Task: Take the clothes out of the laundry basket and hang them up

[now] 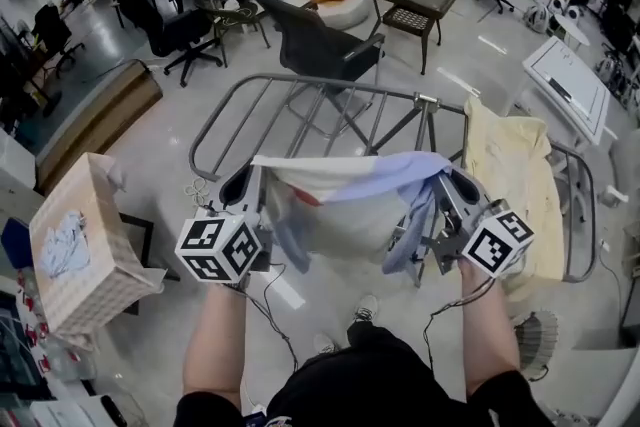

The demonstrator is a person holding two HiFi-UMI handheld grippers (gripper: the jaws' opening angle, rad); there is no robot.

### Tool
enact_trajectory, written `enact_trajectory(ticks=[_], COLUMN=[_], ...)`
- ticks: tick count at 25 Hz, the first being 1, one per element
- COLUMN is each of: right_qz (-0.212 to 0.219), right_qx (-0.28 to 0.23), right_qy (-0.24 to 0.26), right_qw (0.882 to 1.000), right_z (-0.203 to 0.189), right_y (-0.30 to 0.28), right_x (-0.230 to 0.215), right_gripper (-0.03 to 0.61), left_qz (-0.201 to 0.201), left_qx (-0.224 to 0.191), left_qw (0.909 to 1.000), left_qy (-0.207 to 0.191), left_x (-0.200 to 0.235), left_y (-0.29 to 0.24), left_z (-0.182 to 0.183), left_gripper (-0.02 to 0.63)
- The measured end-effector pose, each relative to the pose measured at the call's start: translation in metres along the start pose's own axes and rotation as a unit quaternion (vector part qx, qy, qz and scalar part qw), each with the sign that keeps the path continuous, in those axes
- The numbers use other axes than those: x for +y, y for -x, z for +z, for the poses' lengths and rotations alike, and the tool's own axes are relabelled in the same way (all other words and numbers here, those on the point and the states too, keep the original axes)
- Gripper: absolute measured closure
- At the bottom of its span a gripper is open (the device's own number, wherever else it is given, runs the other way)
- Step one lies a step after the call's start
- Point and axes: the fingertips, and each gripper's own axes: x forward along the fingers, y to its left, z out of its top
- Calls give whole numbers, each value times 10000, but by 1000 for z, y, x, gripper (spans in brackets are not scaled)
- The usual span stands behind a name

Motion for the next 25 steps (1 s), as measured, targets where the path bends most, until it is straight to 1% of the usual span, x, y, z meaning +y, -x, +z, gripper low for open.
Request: enact_trajectory(ticks=[3,6,12,16,19,25], right_qz=[102,154,109,-61,-250,-870], right_qx=[-14,-83,-251,-386,-451,-496], right_qy=[-71,-103,-70,-31,14,26], right_qw=[9999,9998,9996,9992,9987,9950], right_z=[6,18,48,60,64,71], right_y=[-22,-34,-37,-37,-46,-62], right_x=[-22,-45,-78,-103,-120,-160], right_gripper=[552,552,552,552,552,552], left_qz=[127,181,103,-93,-272,-787], left_qx=[-1,-38,-183,-197,-171,26], left_qw=[9999,9998,9995,9993,9990,9967], left_qy=[-60,-125,-229,-290,-300,-198], left_x=[4,-2,-20,-32,-31,-32], left_y=[-28,-57,-98,-132,-163,-236], left_z=[8,17,39,41,39,32], left_gripper=[601,601,601,601,601,601])
